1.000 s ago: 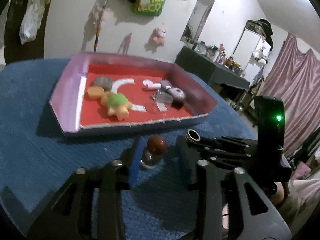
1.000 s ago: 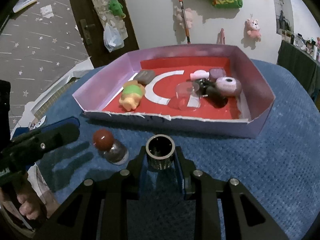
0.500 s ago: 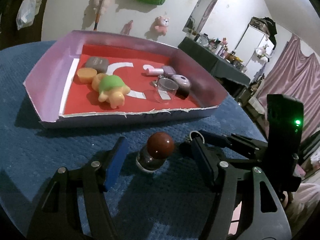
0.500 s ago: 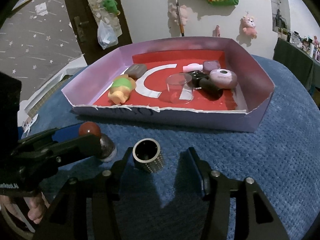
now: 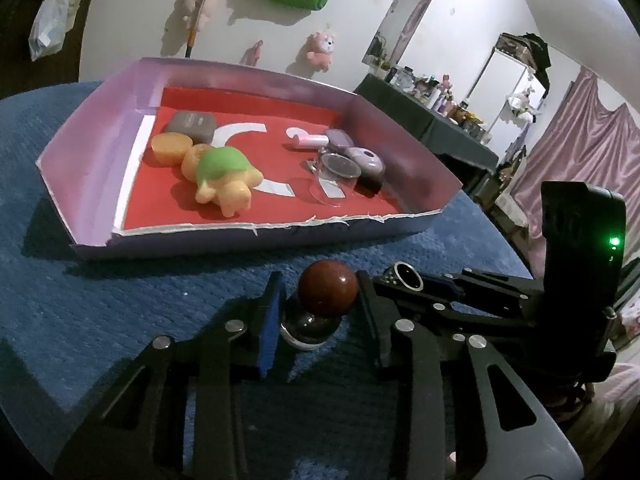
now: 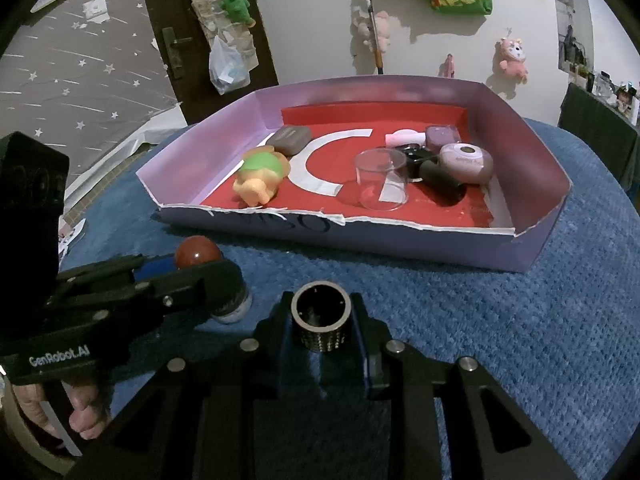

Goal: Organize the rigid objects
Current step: 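Lift the bottle and metal cylinder and carry them over the red box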

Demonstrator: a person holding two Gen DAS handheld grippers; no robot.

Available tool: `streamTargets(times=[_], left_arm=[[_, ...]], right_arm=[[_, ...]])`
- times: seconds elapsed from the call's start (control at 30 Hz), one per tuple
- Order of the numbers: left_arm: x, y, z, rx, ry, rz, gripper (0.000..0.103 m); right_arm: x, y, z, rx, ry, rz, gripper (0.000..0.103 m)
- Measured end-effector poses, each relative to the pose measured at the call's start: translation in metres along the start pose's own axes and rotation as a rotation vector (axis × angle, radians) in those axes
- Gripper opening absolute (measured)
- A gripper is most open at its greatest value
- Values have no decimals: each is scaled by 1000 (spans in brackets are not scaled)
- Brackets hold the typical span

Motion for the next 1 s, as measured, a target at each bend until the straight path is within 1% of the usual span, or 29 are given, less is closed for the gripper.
streamTargets(times=[0.1, 0.23, 0.33, 0.47, 0.67, 1.0], left_arm=[[2, 2, 6, 11, -5, -8, 25], [1, 3, 10, 22, -1, -8, 25], [-2, 5, 16, 46, -13, 15, 25], [2, 10, 23, 57, -14, -5, 25], [4, 18, 30, 72, -32, 3, 25], [13, 45, 32, 118, -42, -39, 25]], right_arm=[[-2, 1, 4, 5, 8, -4, 27], [-6, 3, 9, 13, 21, -4, 27], [-8, 5, 12, 15, 28, -5, 27], [-8, 7, 15, 16, 36, -9, 27], [-7, 12, 21, 22, 59, -22, 27], [-10, 40, 32, 70, 69, 12, 27]])
Point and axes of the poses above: each gripper's, at about its wrist camera, not at the fingertips, and z roughly against the way its jaws point, x to its right, y to its top, the point moved 1 cm from there along -z, roughly the way its jaws point, and after that the axes turned 13 degrees about x, right-handed, at the moved point
